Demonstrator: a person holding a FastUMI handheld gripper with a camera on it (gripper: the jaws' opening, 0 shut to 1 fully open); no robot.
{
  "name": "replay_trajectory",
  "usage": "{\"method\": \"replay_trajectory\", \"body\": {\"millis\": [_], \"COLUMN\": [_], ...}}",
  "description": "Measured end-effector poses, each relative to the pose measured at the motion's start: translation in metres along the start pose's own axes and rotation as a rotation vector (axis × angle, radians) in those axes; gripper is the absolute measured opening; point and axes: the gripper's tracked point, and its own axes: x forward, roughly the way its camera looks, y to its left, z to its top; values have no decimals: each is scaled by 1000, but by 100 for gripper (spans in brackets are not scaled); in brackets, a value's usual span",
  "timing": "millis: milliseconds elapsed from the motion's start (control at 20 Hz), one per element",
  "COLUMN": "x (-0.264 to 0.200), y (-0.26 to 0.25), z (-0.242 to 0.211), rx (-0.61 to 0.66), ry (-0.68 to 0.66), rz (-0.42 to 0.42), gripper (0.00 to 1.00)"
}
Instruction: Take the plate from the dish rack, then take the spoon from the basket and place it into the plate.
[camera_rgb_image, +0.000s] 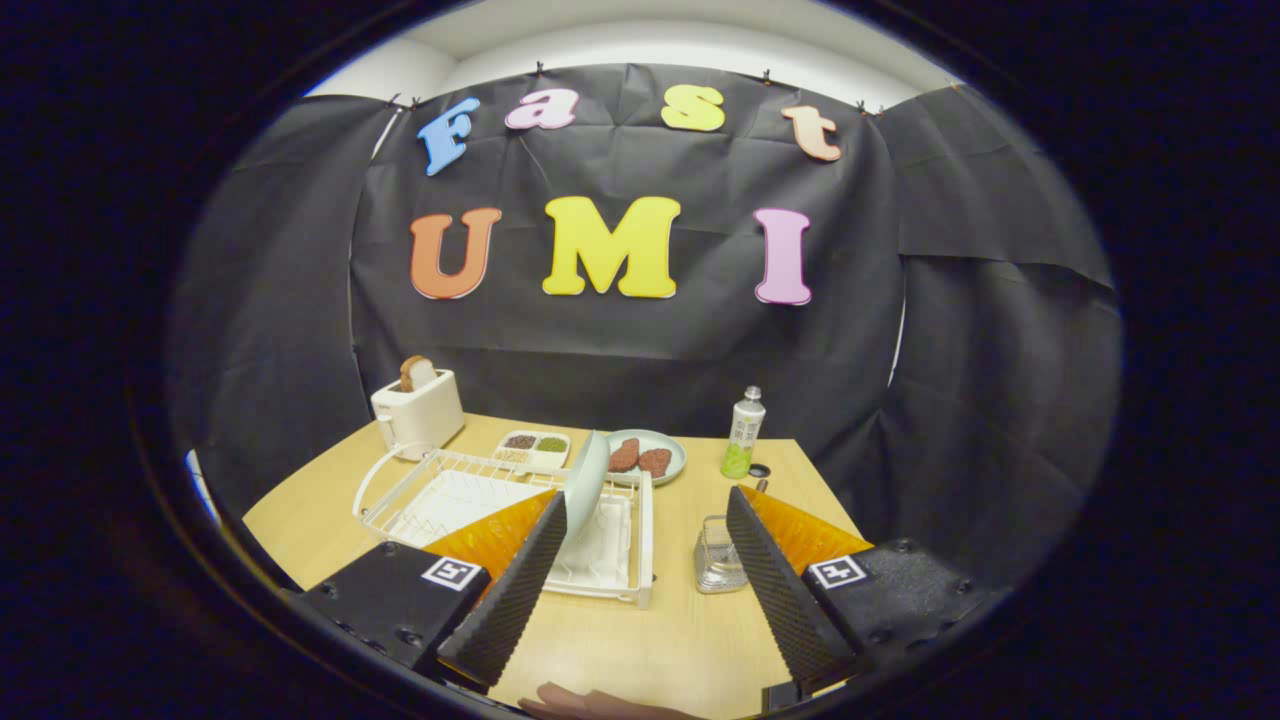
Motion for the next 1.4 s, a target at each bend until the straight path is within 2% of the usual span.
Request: {"method": "replay_trajectory", "body": {"millis": [200,400,550,700,800,950,1050,1150,1350,1400], "x": [58,114,151,168,177,187,193,198,196,195], "y": [25,44,44,46,50,48,39,46,61,57], "z": [8,18,21,13,16,11,10,4,-5,-7], "rx": [-59,-52,-104,-151,-203,-261,-283,-289,-282,-289], "ry": [157,318,451,599,642,728,766,805,864,861], "rz": [46,76,28,-19,-19,-36,-95,-97,-91,-115], "gripper": [100,100,100,98,96,87,81,76,46,39]}}
